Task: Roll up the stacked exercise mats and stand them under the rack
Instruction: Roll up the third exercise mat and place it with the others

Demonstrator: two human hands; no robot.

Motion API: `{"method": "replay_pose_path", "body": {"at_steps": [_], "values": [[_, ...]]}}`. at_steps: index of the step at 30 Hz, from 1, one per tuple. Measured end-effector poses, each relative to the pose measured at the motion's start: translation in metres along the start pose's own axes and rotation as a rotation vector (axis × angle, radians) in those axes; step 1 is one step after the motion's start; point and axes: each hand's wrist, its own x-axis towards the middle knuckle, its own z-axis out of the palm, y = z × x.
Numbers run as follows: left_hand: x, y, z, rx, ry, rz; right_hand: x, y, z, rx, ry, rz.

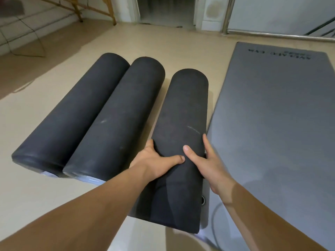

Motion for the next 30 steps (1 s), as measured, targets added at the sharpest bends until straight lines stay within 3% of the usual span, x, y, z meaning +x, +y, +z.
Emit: {"method": "replay_pose_path", "body": {"at_steps": [7,12,14,20,30], "values": [[0.017,-0.013,-0.019,-0.063,0.019,0.033,-0.026,0.015,0.011,0.044,-0.079,0.035],[0.013,-0.006,-0.017,0.374,0.224,0.281,-0.027,0.008,0.014,0.02,-0.081,0.067],[0.011,-0.007,-0.015,0.43,0.226,0.31,-0.024,0.009,0.021,0.013,-0.06,0.057],[0.012,-0.016,-0.024,0.549,0.213,0.234,-0.006,0.001,0.046,-0.025,-0.003,0.027],[0.009,-0.015,-0.026,0.547,0.13,0.221,-0.005,-0.002,0.045,0.09,-0.05,0.07]]}}
